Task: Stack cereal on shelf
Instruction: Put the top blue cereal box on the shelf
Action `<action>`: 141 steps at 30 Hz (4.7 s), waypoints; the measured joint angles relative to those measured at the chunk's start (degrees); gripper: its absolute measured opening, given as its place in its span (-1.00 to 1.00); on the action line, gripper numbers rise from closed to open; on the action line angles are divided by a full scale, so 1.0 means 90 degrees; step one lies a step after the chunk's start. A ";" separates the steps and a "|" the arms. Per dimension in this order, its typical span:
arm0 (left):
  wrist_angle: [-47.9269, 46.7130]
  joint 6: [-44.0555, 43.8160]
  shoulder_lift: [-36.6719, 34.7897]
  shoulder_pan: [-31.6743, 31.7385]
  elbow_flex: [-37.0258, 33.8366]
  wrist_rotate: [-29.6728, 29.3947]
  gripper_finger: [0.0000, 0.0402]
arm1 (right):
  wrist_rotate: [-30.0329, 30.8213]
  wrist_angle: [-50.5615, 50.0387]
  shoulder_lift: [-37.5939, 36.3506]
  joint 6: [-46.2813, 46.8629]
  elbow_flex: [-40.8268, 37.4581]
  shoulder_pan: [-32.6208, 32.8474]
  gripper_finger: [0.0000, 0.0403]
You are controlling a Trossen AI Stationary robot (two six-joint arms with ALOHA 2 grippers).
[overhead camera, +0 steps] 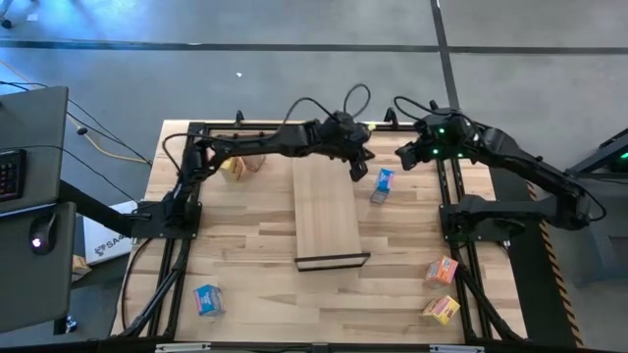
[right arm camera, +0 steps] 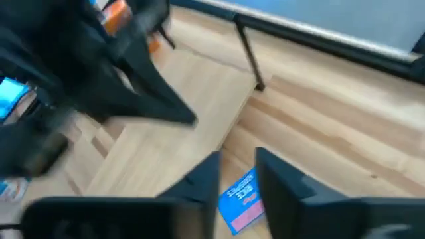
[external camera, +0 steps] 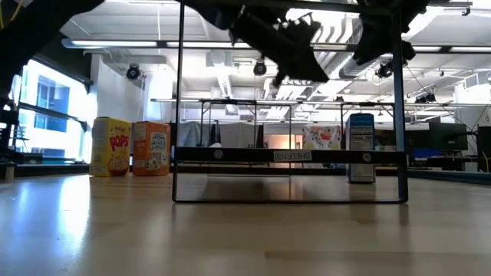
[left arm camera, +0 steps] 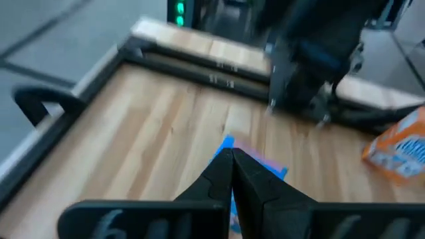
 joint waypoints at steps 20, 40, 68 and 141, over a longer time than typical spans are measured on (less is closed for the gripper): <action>0.2489 -0.0863 -0.4339 0.0124 -0.3903 -0.0376 -1.00 | 0.1111 -0.0974 0.0185 0.2325 -0.0324 0.0801 0.50; 0.3150 -0.1107 -0.5654 0.0119 -0.5151 -0.0158 -1.00 | 0.3072 -0.0704 0.2331 0.5222 -0.0296 0.2039 0.50; 0.2855 -0.1077 -0.5654 0.0135 -0.5151 0.0068 -1.00 | 0.2763 -0.0706 0.3602 0.5695 -0.0085 0.2081 0.32; 0.2876 -0.1526 -0.6101 0.0365 -0.5122 0.0002 -1.00 | 0.2429 -0.0533 0.5892 0.2832 0.3674 0.1099 0.13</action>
